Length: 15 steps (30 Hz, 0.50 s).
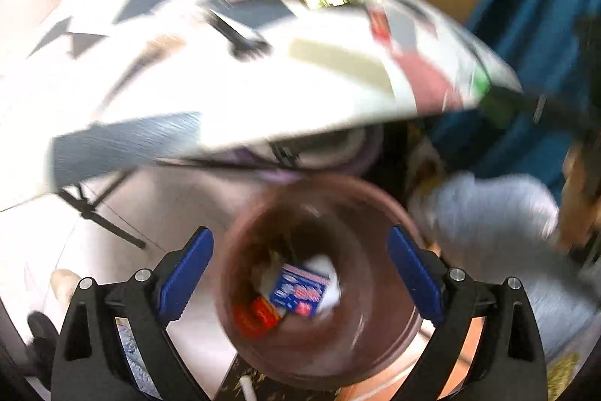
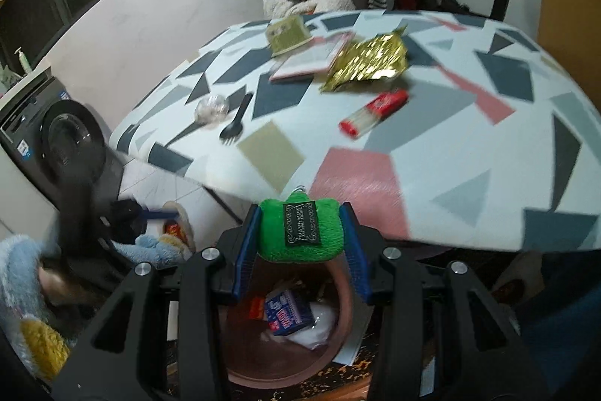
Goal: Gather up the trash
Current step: 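Carry the carton and pouch over the brown bin and open both grippers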
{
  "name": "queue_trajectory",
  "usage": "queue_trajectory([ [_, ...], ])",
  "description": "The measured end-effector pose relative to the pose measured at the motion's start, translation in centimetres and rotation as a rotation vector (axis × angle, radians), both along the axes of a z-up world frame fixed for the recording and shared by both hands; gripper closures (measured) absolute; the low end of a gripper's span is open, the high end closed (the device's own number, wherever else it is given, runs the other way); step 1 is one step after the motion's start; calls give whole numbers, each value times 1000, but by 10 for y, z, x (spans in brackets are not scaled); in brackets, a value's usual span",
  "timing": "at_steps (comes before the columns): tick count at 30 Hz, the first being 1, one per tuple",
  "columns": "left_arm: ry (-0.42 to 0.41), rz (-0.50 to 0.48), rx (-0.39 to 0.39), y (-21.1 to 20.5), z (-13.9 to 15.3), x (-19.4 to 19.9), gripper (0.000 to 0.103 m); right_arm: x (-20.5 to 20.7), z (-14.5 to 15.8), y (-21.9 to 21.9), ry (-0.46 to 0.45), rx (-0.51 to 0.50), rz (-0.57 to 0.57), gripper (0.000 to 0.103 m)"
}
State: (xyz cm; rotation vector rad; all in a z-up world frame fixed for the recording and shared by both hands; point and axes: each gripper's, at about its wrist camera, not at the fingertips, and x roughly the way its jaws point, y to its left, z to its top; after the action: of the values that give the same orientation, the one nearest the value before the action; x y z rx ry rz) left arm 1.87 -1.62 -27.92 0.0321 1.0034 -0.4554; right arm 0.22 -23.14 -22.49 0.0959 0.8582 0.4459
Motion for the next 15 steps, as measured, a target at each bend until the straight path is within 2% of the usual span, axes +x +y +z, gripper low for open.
queue_trajectory([
  [5, -106, 163, -81, 44, 29, -15, 9, -4, -22, 21, 41, -2, 50, 59],
  [11, -193, 280, -102, 74, 49, -33, 8, -8, -52, 47, 94, -37, 96, 59],
  [15, -227, 339, -100, 83, 51, -40, 6, -9, -77, 65, 143, -96, 139, 59],
])
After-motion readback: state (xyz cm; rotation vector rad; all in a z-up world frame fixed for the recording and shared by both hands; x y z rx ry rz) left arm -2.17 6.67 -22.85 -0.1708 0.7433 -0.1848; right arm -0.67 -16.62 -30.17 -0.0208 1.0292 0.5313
